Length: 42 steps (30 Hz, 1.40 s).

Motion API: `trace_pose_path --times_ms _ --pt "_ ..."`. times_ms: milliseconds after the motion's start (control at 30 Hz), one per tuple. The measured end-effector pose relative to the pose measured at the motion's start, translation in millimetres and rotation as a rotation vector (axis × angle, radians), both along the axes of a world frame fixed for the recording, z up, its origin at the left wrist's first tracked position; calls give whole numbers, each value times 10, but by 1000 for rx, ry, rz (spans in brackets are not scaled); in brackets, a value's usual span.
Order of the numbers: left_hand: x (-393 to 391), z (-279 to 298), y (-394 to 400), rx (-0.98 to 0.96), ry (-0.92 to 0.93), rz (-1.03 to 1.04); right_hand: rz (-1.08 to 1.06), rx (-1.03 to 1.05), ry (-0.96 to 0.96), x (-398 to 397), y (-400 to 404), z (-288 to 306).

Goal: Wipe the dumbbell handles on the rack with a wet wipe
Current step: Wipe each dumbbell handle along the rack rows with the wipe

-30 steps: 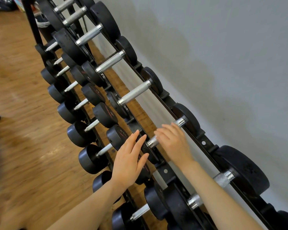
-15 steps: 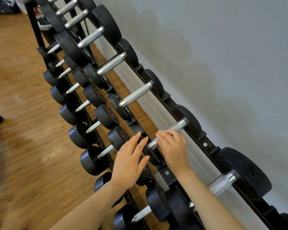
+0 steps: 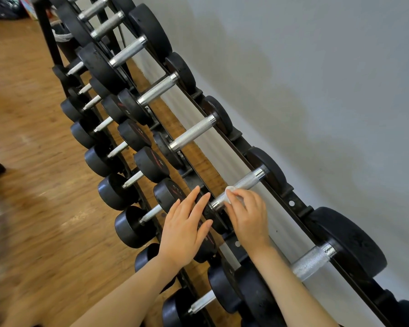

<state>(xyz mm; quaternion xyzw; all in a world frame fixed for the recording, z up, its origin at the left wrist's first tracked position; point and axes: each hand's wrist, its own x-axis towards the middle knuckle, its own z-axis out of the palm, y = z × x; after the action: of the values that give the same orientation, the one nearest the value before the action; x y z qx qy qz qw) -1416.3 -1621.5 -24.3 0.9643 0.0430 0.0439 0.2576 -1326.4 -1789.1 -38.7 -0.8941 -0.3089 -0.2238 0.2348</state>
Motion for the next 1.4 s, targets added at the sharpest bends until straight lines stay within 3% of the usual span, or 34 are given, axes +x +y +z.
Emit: trace_pose_path --times_ms 133,267,433,567,767,967,1100,1300,1400 --pt "2 6 21 20 -4 -4 -47 69 53 19 -31 8" --pt "-2 -20 15 8 1 1 182 34 122 -65 28 -12" --pt "-9 -2 22 28 -11 -4 -49 275 257 9 -20 -47" --pt "-13 -4 27 28 -11 1 165 141 151 -66 31 -40" --pt "-10 -19 14 31 -21 10 -10 309 219 -3 -21 -15" --pt "2 -41 7 16 -20 17 156 212 216 -78 11 -45" --pt "2 -41 12 13 -10 13 64 265 228 -66 8 -34" --pt "-5 -43 11 7 -20 16 230 186 297 -111 30 26" --pt "1 -40 12 1 -20 9 165 234 324 -94 27 29"
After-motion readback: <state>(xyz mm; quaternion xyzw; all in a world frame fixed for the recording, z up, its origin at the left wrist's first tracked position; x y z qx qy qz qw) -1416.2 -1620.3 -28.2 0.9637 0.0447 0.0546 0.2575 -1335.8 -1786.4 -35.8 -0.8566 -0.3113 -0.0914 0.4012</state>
